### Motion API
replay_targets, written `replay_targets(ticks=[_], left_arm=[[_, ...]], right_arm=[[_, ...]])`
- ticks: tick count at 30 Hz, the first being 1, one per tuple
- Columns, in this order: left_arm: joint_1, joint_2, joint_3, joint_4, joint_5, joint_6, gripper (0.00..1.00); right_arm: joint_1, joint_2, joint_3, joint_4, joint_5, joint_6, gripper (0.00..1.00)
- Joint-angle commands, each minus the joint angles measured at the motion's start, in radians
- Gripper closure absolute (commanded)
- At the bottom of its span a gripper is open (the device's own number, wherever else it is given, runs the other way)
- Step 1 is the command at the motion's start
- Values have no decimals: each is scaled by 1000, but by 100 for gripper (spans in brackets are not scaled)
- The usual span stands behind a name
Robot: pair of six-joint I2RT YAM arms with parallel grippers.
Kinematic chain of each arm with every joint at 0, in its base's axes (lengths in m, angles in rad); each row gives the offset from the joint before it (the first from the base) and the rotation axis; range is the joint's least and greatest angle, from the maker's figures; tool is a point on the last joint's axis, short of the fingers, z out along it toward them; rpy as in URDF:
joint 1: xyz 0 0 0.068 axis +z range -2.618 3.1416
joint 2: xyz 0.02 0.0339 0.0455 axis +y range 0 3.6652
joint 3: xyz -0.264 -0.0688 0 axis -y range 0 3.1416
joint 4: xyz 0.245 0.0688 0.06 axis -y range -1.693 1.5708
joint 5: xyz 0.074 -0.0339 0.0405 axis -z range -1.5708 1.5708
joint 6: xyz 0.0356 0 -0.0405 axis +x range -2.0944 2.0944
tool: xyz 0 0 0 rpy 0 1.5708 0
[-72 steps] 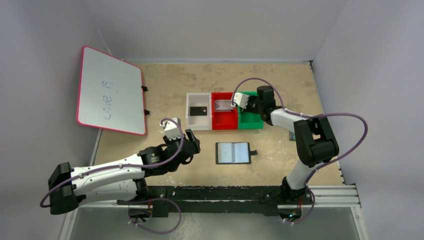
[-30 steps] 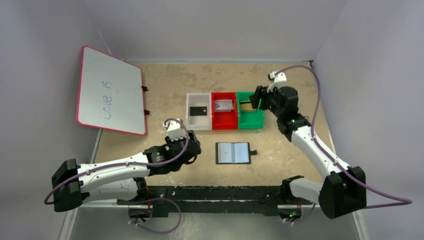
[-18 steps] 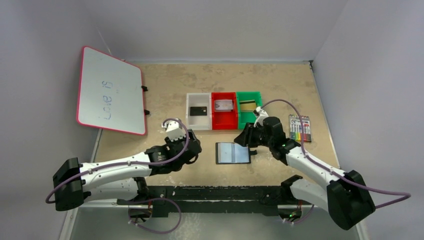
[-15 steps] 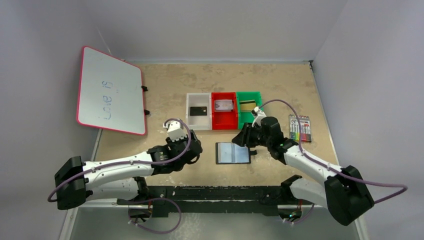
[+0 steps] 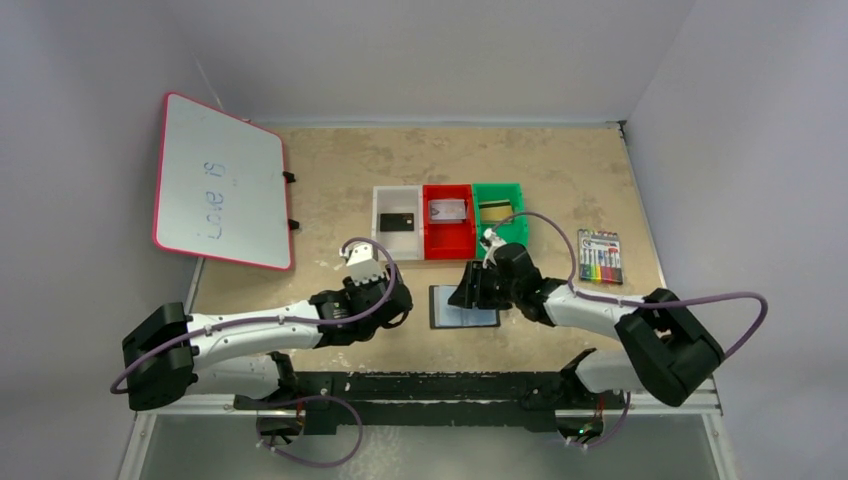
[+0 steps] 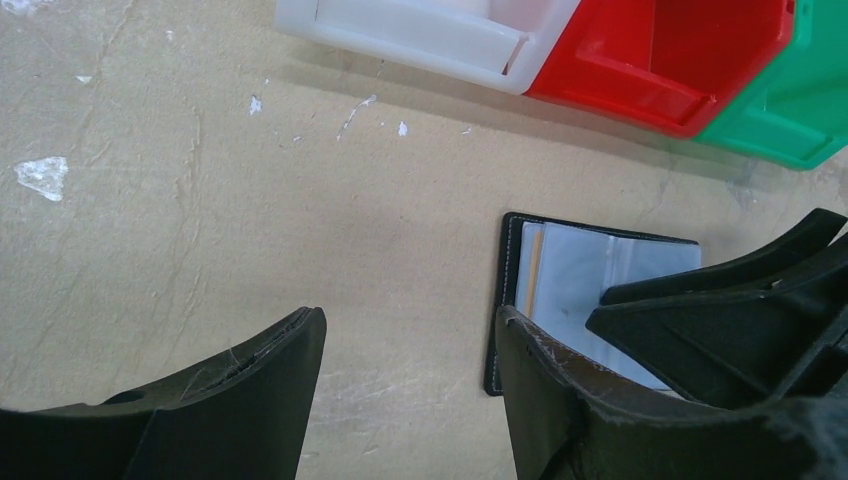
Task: Take the credit cards out of the card holder
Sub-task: Remove the credit card from the card holder.
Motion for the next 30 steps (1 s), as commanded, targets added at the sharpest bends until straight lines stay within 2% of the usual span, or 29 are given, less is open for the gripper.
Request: replay_targets(ticks=[1,6,9,18,30], left_arm=[[7,0,10,38,5,-3,37],[7,6,14,32,-1,-11,38],[7,-8,18,-8,-32,-39,39],[7,-148,-13,-109,-147,-98,38],[7,-165,-9,-158,-155,-118,38]], right_arm=[[66,25,41,-9,101,13,49],[167,116,154,-204,332,39,47],[215,142,184,-249,417,72,45],[339,122,276,-305,530,51,30],[434,164,362,-445,643,54,19]])
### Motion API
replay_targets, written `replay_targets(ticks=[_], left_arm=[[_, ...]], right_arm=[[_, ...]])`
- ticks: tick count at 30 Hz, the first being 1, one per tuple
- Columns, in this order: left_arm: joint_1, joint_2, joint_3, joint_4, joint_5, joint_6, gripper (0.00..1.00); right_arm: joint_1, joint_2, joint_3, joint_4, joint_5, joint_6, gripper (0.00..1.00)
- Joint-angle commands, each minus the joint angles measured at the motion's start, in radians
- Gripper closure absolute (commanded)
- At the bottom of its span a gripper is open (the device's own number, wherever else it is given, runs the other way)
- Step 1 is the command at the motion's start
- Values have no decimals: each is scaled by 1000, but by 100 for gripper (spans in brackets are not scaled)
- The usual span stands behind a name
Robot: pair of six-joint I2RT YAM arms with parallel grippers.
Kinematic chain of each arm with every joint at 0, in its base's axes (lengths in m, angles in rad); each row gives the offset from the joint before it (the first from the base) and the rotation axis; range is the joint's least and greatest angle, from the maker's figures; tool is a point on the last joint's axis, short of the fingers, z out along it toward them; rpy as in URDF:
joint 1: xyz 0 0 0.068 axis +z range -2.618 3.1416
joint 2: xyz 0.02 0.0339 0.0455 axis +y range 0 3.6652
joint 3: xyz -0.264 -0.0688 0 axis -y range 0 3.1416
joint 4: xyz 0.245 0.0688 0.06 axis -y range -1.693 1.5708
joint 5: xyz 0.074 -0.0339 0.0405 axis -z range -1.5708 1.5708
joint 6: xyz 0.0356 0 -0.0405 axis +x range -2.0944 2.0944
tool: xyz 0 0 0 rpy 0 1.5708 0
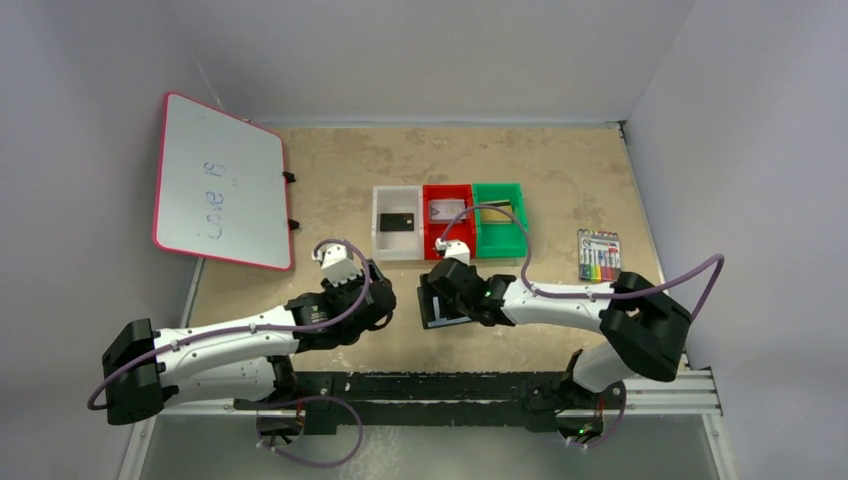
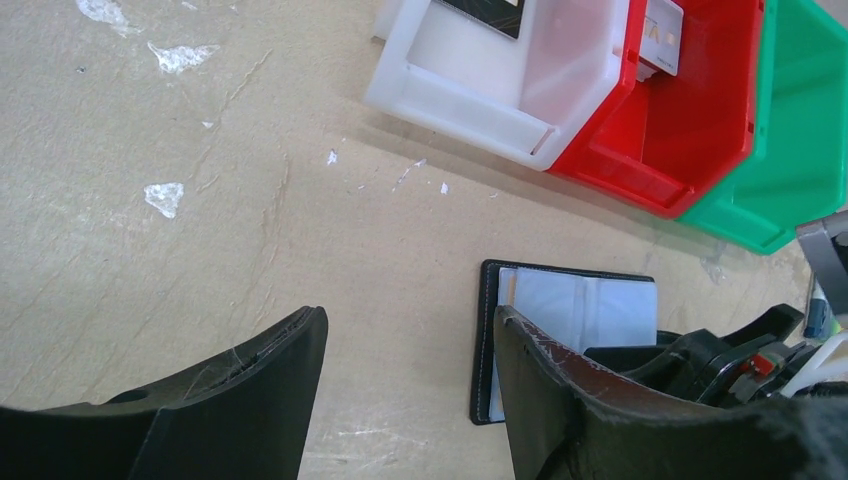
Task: Take the credit cards out of the card holder
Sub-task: Remove the credit card from the card holder.
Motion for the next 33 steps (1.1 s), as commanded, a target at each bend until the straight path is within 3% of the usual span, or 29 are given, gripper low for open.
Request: replay_targets(ticks=[1,11,14,18,22,28,33], left_arm=[[7,-10,1,-16,-33,-19,38],[7,-11,-2,-25,-39,-23,39],[7,-10,0,-23,-36,-21,39],[7,-8,3,-23,-32,-15,39],[7,-7,3,-23,-25,-15,39],[7,10,7,26,5,16,39],[7,37,22,50,22,35,39]], right_arm=[[29,25,42,-68,76,8,19],[50,113,73,-85,89,27,29],[50,121,71,-78,80,35,40],[50,104,50,-48,3,45,40],[49,67,22,2,-14,62,48],[28,39,-12,61,-34,92,66],[-34,-20,-81,175,-125,104,67]])
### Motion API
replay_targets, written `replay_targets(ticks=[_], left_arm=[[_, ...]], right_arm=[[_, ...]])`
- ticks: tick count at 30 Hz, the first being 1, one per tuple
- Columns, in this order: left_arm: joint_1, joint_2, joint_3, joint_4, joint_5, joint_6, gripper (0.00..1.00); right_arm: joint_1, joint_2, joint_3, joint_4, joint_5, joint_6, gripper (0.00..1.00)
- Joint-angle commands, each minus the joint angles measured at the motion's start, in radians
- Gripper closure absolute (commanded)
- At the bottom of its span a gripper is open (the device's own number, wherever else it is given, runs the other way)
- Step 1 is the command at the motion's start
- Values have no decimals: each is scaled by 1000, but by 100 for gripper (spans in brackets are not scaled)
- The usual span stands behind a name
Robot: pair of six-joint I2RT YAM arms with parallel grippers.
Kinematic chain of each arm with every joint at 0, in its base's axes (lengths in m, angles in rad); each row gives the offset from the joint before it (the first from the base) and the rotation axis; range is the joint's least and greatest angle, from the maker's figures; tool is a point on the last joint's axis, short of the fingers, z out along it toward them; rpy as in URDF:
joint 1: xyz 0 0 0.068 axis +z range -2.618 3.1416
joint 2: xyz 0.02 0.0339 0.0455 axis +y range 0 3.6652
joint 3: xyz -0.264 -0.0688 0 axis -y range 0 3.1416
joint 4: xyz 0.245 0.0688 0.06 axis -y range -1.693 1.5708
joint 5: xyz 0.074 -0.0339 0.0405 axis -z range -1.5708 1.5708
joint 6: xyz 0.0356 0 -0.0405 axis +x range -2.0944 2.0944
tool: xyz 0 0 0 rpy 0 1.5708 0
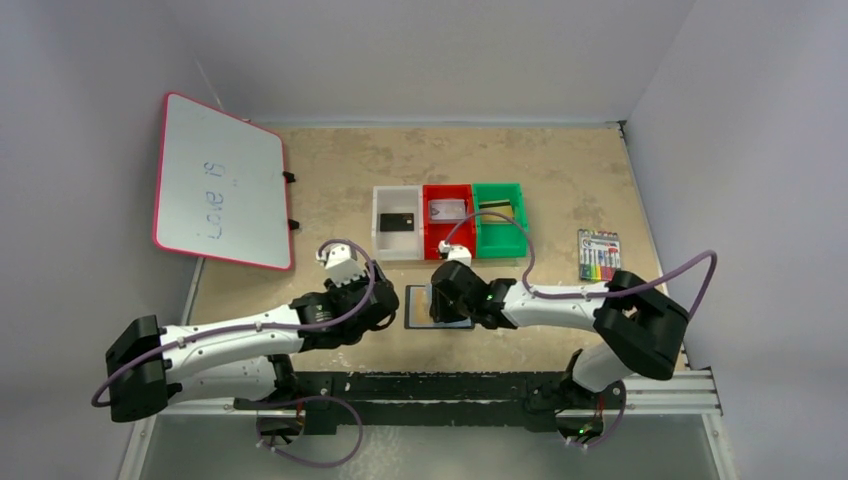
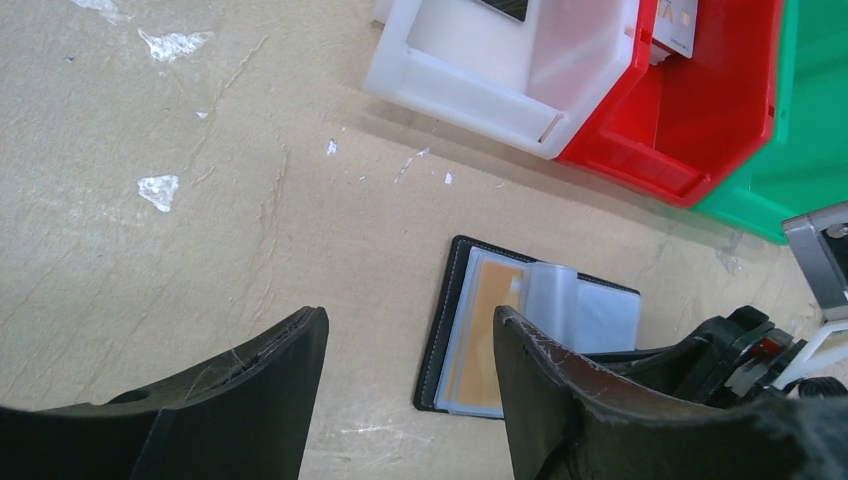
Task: Take the credit cards out of the card holder
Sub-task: Remove the credit card from the card holder.
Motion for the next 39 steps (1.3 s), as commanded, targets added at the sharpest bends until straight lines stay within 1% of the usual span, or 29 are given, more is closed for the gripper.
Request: replay_targets(ticks=[1,3,5,8,11,15,17,23,28,32,39], left_arm=[[7,21,23,61,18,43,39],[7,34,22,105,45,62,39],[7,49,22,177,79,89,39],[7,87,24,292,138,126,39],[7,157,38,394,196,144,39],[7,268,89,464,250,157,39],[8,325,110,483,255,154,38],[7,433,141,529,272,145,39],[7,518,163,559,313,138,39],[7,557,159,613,337,130,39],[7,603,173,621,352,117,39]], right_arm=[[-74,-84,-92,162,-134,39,66],[-133,-136,-167,269,-232,67,66],[-159,-178,-225,339,-267,102,65],[-175,-206,-264,355,-265,156,64],[-190,-213,-311,411,-281,219,62],[-209,-247,-398,500,-271,310,64],[-223,-268,-437,538,-271,329,64],[-255,-266,-448,520,-274,314,65],[-259,-307,-459,521,-264,307,60],[-259,-343,-472,501,-252,298,58],[-260,-338,-502,520,-270,307,57]])
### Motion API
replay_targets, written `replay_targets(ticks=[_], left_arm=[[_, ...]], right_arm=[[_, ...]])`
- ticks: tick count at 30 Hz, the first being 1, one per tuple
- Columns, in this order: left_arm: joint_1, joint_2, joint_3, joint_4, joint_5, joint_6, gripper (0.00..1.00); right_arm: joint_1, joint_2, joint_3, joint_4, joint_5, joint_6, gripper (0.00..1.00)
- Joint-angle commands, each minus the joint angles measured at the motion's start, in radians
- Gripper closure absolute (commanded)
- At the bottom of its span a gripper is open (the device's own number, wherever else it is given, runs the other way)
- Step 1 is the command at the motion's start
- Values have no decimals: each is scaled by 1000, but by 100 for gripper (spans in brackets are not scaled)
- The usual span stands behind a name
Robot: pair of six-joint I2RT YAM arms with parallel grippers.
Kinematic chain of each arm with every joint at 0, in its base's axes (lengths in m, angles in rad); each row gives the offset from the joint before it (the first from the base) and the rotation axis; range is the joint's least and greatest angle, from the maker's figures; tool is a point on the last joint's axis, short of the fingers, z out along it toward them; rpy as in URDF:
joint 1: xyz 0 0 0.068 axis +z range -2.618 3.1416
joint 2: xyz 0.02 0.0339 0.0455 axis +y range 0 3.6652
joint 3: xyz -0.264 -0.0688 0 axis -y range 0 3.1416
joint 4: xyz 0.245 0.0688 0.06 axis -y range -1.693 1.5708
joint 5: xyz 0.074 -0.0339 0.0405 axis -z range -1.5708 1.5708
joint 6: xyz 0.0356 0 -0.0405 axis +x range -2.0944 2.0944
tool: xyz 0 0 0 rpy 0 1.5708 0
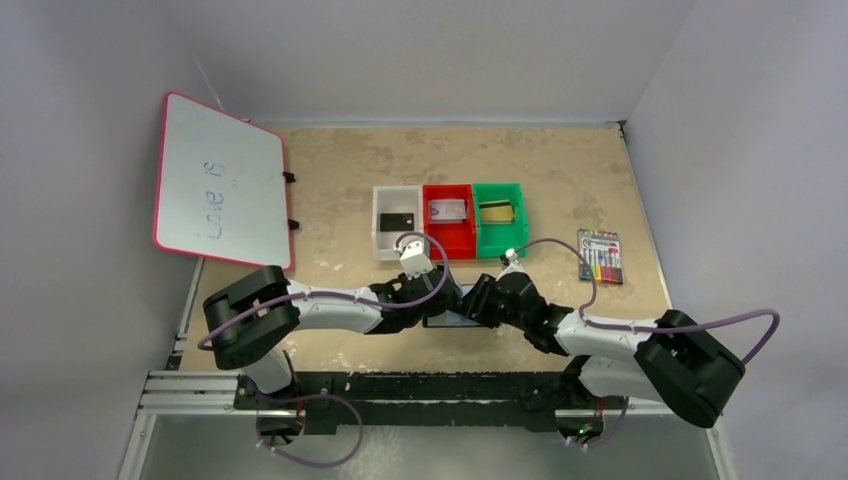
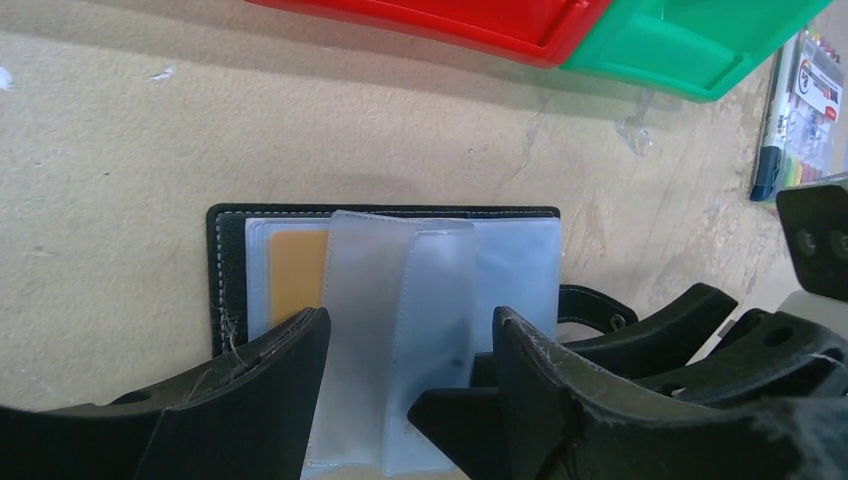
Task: Take the credit cards out of the card holder
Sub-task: Remove the credit card from the card holder.
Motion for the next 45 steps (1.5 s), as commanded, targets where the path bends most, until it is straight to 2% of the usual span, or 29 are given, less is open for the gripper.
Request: replay_targets(ticks=[1,8,10,12,13,18,22,31,39,45], left_arm=[[1,34,28,43,36,-16,39],[1,63,3,127,85,-41,40],[1,67,7,142,96,-38,40],[1,73,12,157,106,-35,40],[1,76,16,164,114,-35,40],[1,100,30,204,147,-34,40],[1,119,48,229,171,-30,40],[1,196,140,234,205,-14,41],[1,189,222,194,216,39,41],[-1,199,268,219,284,40,41]], right_arm=[[-3,-7,-11,31,-6,7,56],[-3,-140,56,-223,82,-43,40],[-3,-206,82,-312,120,-61,32],[-3,-262,98,-401,179,-56,17],[-3,-288,105,-450,206,-45,16],[-3,-373,141,-637,360,38,17],[-3,-372,177,-782,465,144,18],[-3,-475,244,-1002,618,279,20],[-3,-664,213,-1015,626,250,23],[-3,-732,223,-1047,651,273,24]])
